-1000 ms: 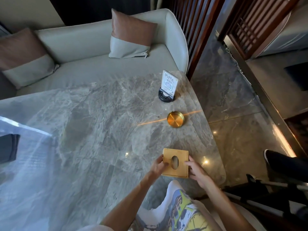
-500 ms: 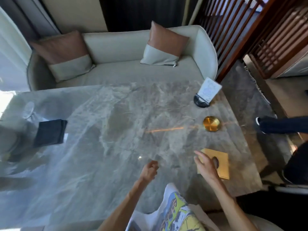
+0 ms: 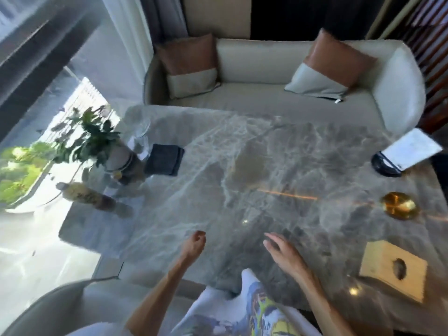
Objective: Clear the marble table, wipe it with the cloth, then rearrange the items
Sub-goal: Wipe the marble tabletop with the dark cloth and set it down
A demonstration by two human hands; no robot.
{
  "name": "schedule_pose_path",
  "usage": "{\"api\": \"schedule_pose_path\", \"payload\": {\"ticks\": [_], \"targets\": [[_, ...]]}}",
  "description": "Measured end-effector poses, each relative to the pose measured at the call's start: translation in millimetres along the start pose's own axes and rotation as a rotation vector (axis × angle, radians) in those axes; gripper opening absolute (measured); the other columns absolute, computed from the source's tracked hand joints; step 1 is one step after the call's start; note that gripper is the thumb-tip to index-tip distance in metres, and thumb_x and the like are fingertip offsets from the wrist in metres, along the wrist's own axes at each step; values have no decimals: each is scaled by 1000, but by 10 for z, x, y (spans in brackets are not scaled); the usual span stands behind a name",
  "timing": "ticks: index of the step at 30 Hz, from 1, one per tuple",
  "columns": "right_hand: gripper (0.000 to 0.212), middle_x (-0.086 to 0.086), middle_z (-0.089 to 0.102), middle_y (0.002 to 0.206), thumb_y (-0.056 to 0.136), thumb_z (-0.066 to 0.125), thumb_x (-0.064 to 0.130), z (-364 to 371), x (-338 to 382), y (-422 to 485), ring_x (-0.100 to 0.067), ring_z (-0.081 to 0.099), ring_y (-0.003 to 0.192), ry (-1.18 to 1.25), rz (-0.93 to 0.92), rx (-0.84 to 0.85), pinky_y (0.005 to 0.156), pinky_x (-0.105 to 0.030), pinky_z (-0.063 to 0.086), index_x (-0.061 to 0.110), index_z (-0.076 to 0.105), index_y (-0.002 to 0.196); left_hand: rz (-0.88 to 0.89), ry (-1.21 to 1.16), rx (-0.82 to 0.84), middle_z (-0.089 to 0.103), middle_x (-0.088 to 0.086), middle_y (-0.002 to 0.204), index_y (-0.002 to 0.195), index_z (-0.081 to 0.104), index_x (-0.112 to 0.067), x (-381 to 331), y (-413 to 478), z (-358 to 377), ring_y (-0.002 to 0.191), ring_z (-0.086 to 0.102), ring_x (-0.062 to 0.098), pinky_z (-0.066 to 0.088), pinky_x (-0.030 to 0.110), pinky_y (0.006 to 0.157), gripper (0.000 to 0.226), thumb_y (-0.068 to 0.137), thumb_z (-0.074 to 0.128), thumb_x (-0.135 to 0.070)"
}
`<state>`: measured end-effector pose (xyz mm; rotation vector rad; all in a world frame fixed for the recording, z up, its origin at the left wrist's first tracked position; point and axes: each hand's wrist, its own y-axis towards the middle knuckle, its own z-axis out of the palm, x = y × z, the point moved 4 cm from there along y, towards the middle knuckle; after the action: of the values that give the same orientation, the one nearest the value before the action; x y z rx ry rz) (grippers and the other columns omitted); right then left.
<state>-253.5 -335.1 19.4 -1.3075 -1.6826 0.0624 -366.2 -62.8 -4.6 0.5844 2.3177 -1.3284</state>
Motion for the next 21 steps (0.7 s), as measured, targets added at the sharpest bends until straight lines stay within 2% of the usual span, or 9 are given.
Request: {"api": "schedule_pose_path", "payload": {"ticks": [3, 5, 7, 9, 11, 13, 16, 19, 21], "targets": [[42, -7, 49, 145, 96, 54, 34, -52, 49, 171, -17, 42, 137, -9, -20, 38, 115, -26, 26, 15, 56, 133, 41, 106, -37, 58, 15, 74, 83, 59, -13, 145, -80, -101, 71, 55, 26, 41, 40, 64, 29, 70, 38, -27], [44, -9, 46, 148, 96, 53, 36, -43, 72, 300, -18, 40, 139, -26, -18, 75, 115, -27, 25, 15, 55, 134, 64, 155, -17, 60, 16, 77, 86, 62, -11, 136, -164, -185, 72, 56, 28, 39, 35, 65, 26, 79, 41, -26], [44, -11, 46, 147, 96, 53, 35, -45, 173, 344, -19, 39, 139, -37, -5, 103, 113, -25, 25, 13, 54, 135, 54, 236, 16, 57, 8, 76, 77, 58, -20, 192, -170, -255, 71, 52, 22, 37, 29, 65, 16, 86, 45, -22], [45, -10, 51, 143, 96, 54, 35, -46, 307, 398, -20, 45, 135, -30, -27, 86, 109, -22, 28, 9, 55, 133, 35, 285, -4, 56, 3, 75, 74, 53, -23, 179, -126, -366, 70, 50, 18, 39, 30, 65, 19, 91, 47, -18], [63, -10, 54, 140, 89, 54, 53, 4, 480, 459, -20, 49, 131, -13, -41, 95, 108, -22, 30, 7, 56, 132, 16, 288, -45, 60, 4, 77, 77, 54, -24, 165, 16, -515, 72, 56, 23, 43, 32, 67, 18, 92, 48, -18], [80, -8, 55, 139, 81, 49, 69, 105, 612, 565, -19, 48, 131, -19, -55, 97, 109, -24, 30, 8, 57, 131, 20, 304, -66, 64, 8, 80, 72, 54, -25, 113, 195, -695, 83, 64, 31, 40, 30, 66, 21, 91, 50, -18], [66, -8, 50, 144, 88, 50, 58, 218, 967, 744, -18, 42, 136, -46, -65, 107, 112, -24, 25, 12, 55, 134, 45, 304, -112, 63, 9, 77, 68, 55, -21, -119, 479, -1062, 90, 66, 34, 35, 27, 64, 23, 91, 51, -18], [50, -5, 45, 148, 96, 51, 41, 378, 1327, 1004, -16, 37, 139, -49, -58, 109, 111, -20, 22, 14, 51, 138, 71, 237, -155, 63, 9, 77, 74, 61, -16, -355, 849, -1465, 85, 65, 34, 37, 27, 65, 19, 91, 51, -21], [51, -5, 43, 150, 96, 49, 43, 527, 1569, 1224, -15, 36, 140, -42, -52, 99, 114, -25, 24, 16, 49, 139, 109, 200, -166, 65, 11, 77, 80, 66, -12, -479, 1146, -1724, 77, 63, 30, 38, 28, 64, 20, 90, 51, -19]]}}
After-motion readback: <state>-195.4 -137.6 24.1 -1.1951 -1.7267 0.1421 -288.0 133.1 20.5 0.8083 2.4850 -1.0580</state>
